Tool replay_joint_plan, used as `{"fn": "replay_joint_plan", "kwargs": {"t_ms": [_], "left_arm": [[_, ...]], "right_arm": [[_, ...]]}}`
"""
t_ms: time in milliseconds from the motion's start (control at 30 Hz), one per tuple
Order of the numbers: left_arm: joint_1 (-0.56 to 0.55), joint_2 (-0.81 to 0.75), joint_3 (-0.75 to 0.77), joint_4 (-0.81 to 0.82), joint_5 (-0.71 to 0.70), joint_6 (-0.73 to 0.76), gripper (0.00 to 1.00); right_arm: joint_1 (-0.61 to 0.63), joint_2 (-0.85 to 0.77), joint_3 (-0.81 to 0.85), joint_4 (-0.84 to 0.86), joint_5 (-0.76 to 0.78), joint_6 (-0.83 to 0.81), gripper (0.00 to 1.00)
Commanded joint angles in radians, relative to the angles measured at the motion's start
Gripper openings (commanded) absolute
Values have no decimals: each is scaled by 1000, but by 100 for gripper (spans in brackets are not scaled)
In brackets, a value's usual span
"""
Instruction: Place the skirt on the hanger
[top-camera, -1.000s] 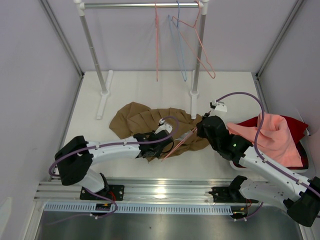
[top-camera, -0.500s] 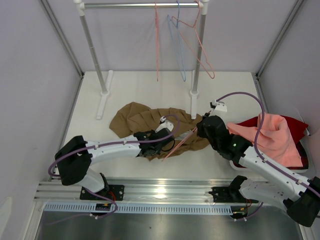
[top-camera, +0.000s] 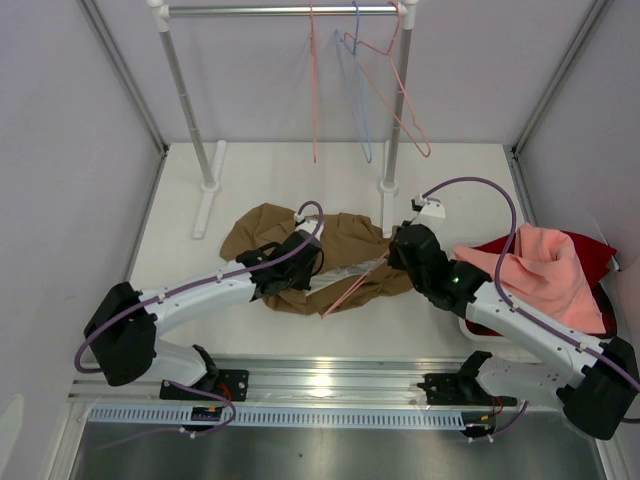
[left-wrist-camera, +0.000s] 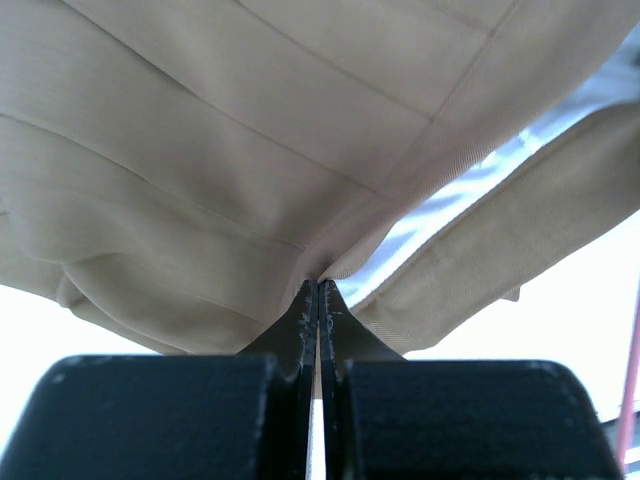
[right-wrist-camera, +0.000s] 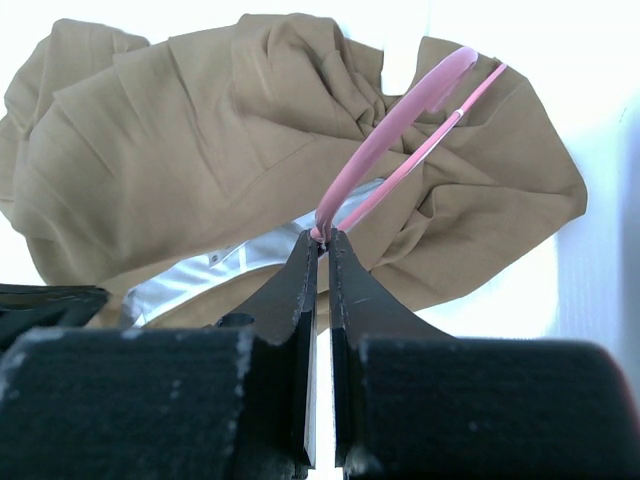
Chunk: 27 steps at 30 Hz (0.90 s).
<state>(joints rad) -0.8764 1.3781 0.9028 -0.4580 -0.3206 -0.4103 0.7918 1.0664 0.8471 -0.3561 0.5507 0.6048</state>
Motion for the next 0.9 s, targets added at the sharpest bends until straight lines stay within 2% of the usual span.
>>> {"fn": "replay_joint_plan", "kwargs": {"t_ms": [0, 267, 500, 867], "left_arm": [[46, -42, -13, 42, 61, -2, 0], [99, -80, -38, 65, 135, -12, 0], [131, -108, -83, 94, 181, -21, 0], [132, -93, -65, 105, 207, -22, 0]], "right_arm": [[-8, 33, 50, -32, 75, 6, 0], [0, 157, 122, -46, 193, 38, 0], [10, 269, 155, 28, 322, 32, 0], [52, 412, 162, 106, 451, 27, 0]]}}
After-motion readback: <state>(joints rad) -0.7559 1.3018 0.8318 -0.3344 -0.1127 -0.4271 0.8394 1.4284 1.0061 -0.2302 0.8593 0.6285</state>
